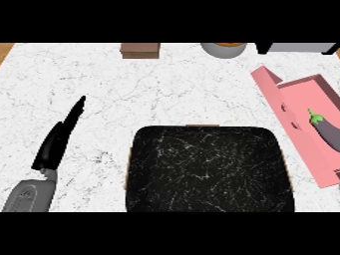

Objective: Pick the eggplant from the tray and place it in the cardboard box

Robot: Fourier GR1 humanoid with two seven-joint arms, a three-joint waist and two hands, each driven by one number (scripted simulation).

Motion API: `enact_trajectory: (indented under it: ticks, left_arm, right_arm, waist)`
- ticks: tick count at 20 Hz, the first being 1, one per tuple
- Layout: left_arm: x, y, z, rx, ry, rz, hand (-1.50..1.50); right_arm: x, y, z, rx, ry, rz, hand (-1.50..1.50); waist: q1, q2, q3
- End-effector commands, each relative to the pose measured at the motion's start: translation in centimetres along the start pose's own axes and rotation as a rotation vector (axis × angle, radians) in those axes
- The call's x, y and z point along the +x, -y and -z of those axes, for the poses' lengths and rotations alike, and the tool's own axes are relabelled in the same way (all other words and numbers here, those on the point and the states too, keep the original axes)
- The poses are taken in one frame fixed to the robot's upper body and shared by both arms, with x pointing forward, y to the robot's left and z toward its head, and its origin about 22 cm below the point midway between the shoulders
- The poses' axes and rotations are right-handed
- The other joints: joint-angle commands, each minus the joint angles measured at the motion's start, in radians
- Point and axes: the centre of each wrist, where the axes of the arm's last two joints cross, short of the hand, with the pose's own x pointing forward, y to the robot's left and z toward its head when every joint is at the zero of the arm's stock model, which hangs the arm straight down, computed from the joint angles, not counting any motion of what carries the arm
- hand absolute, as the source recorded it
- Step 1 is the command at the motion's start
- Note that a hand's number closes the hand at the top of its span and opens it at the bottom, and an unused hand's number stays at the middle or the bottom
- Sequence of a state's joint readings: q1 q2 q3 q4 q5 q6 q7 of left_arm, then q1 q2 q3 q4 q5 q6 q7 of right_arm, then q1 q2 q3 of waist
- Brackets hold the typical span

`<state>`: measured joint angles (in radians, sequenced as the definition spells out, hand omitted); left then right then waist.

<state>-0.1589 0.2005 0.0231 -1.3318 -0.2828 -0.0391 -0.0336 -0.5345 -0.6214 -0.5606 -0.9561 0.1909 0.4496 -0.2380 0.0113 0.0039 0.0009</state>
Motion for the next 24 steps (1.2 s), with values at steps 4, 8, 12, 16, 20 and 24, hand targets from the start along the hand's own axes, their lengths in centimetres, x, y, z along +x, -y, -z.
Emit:
enact_trajectory:
  ticks: [4,8,12,16,20,24]
  left_arm:
    - [0.6,-0.8,0.1,-0.015,0.019,-0.011,0.0]
    - [0.0,-0.1,-0.6,-0.026,0.014,-0.01,0.0]
    - [0.5,-0.2,0.5,-0.027,0.026,0.005,0.0]
    - [-0.2,-0.4,0.9,-0.03,0.022,-0.015,0.0]
    - [1.0,1.1,1.5,-0.019,0.028,-0.002,0.0]
    - [0.9,1.1,0.5,-0.03,0.032,-0.004,0.0]
  right_arm:
    - [-3.6,4.9,-2.4,-0.192,0.05,0.158,-1.5]
    - [-4.9,5.8,-3.0,-0.259,0.066,0.154,-1.5]
    - [-4.8,8.3,-4.3,-0.326,0.1,0.194,-1.5]
    - [-7.1,8.3,-7.1,-0.339,0.097,0.184,-1.5]
    - [-7.1,10.0,-9.0,-0.327,0.092,0.155,-1.5]
    - [-7.0,10.5,-9.3,-0.339,0.085,0.128,-1.5]
  waist:
    - [0.014,0.007,0.002]
    - [0.022,0.008,0.003]
    - [0.026,0.013,0.004]
    - [0.029,0.019,0.006]
    - [0.024,0.018,0.008]
    - [0.042,0.018,0.01]
